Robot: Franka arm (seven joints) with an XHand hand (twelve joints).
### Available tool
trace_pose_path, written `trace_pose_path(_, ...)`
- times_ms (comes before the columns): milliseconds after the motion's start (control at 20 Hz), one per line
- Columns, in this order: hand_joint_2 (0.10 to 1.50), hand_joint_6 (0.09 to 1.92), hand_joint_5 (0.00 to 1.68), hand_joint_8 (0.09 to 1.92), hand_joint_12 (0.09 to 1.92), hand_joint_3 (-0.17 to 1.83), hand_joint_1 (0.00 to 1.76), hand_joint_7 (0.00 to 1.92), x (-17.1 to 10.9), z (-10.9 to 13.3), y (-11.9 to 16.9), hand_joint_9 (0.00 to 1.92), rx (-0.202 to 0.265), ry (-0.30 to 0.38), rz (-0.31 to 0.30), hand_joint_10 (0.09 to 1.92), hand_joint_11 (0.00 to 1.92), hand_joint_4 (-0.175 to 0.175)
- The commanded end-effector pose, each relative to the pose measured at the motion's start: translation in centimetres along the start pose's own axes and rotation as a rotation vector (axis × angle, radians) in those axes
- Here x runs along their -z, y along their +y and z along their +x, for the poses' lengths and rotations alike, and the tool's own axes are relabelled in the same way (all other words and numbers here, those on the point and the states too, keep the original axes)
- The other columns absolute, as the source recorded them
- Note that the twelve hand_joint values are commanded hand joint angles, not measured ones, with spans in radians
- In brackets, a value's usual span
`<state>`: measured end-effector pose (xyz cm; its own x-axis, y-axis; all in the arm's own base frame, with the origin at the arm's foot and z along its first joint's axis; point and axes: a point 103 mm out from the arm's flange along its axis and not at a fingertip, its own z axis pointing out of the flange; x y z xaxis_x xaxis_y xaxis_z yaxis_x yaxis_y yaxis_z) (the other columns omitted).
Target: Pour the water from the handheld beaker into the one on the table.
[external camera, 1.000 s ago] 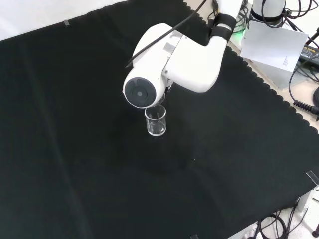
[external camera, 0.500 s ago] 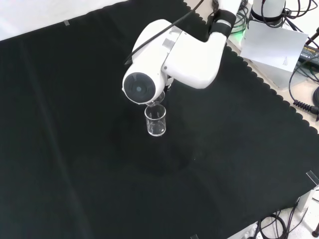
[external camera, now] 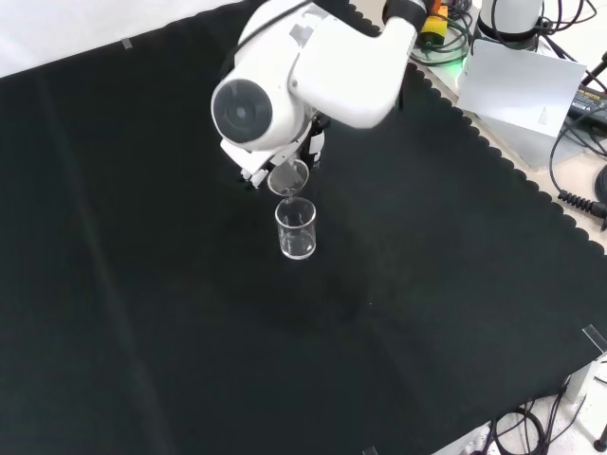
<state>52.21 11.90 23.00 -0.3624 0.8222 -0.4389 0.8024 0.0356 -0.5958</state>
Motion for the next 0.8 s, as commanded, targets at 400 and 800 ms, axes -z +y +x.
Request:
trace_pose_path(400, 1.12, 1.02, 0.97, 0.64, 0.79, -0.17, 1.28, 1.30, -2.1, -2.3, 1.1, 1.32, 0.052, 0.247, -0.085, 1.02, 1.08, -0.129)
trace_pose_path(800, 1.12, 1.02, 0.97, 0.64, 0.79, -0.17, 1.28, 1.30, -3.0, -3.2, 1.4, 1.32, 0.091, 0.318, -0.125, 1.02, 1.08, -0.129)
